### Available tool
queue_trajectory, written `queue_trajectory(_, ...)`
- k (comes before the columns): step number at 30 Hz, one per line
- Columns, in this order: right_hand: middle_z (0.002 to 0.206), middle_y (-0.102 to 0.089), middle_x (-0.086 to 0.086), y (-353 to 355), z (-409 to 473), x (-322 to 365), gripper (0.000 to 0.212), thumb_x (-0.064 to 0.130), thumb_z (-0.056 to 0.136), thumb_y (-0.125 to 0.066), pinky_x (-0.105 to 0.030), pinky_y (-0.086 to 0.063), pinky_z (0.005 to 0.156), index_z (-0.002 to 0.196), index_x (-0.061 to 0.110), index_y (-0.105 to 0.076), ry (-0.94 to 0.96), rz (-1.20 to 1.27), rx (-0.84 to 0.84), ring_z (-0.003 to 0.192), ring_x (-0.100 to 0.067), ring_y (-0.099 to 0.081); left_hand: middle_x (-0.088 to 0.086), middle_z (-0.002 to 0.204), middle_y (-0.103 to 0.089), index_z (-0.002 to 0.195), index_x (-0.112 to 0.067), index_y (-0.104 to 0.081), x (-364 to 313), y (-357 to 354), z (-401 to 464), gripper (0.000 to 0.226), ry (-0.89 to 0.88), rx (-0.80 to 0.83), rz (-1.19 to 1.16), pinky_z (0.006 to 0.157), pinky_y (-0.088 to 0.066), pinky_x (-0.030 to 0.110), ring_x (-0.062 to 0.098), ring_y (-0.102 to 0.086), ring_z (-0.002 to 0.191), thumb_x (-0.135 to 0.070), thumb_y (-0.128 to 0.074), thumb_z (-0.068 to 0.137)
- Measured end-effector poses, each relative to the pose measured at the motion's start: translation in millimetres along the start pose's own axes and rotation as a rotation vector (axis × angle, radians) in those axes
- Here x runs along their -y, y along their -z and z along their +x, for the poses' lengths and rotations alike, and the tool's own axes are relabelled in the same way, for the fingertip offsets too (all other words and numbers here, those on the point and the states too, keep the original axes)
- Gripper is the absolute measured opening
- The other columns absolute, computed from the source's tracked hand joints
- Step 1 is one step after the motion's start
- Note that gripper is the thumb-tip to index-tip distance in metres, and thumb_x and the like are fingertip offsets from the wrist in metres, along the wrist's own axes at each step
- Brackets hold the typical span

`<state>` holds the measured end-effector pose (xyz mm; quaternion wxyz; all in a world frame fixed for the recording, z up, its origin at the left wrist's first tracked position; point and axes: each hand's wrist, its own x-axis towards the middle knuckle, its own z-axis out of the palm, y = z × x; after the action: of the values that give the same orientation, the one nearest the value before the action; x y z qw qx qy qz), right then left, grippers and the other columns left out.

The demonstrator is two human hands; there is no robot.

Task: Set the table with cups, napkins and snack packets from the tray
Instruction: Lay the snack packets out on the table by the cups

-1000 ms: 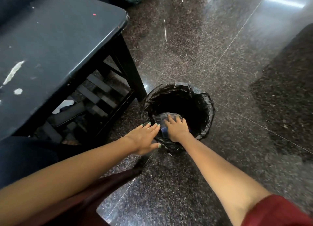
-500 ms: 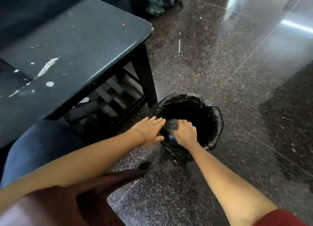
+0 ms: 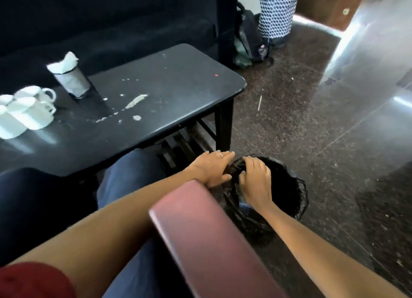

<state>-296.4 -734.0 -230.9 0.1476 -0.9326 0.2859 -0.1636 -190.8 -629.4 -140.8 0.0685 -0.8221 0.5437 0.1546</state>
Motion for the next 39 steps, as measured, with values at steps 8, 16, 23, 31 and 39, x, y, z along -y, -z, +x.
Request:
queue_trajectory(8,0.141,-0.048,-0.012,70,42,72,0.048,0.008,0.085,-0.055,-0.042,-0.029,0.109,0.132,0.007,-0.05,0.221,0.067,-0.078,0.134,-0.028,-0.042,0.004,0.162,-0.005,0.153,-0.012,0.0,29,38,-53,0.079,0.184,-0.179,0.056,0.12,-0.007,0.043,0.025,-0.006,0.149,-0.041,-0.046,0.095)
queue_trajectory(16,0.151,-0.036,-0.006,130,68,153,0.052,0.018,0.091,-0.054,-0.037,-0.024,0.111,0.141,0.014,-0.039,0.449,0.05,-0.031,0.139,-0.021,-0.032,0.005,0.162,0.002,0.153,-0.011,0.005,64,84,-118,0.078,0.319,-0.442,0.025,0.12,0.003,0.044,0.025,0.002,0.15,-0.04,-0.041,0.096)
queue_trajectory(23,0.154,-0.028,0.001,144,81,264,0.053,0.03,0.095,-0.047,-0.034,-0.02,0.113,0.145,0.021,-0.03,0.735,-0.003,0.083,0.141,-0.014,-0.025,0.004,0.163,0.002,0.153,-0.011,0.004,130,88,-199,0.078,0.586,-0.556,-0.106,0.121,0.003,0.044,0.024,0.003,0.15,-0.041,-0.039,0.096)
queue_trajectory(31,0.153,-0.029,0.002,113,42,402,0.053,0.029,0.094,-0.047,-0.034,-0.019,0.112,0.143,0.021,-0.03,0.987,0.065,0.17,0.14,-0.014,-0.024,0.006,0.162,-0.005,0.153,-0.011,0.001,193,63,-302,0.078,0.876,-0.62,-0.211,0.121,-0.004,0.045,0.027,-0.004,0.149,-0.043,-0.043,0.096)
queue_trajectory(39,0.154,-0.027,0.001,76,-13,498,0.055,0.029,0.094,-0.047,-0.033,-0.016,0.114,0.145,0.018,-0.03,1.171,0.15,0.267,0.143,-0.014,-0.021,0.005,0.162,-0.004,0.153,-0.011,0.0,227,42,-411,0.078,1.068,-0.597,-0.171,0.121,-0.002,0.045,0.025,-0.002,0.15,-0.044,-0.041,0.096)
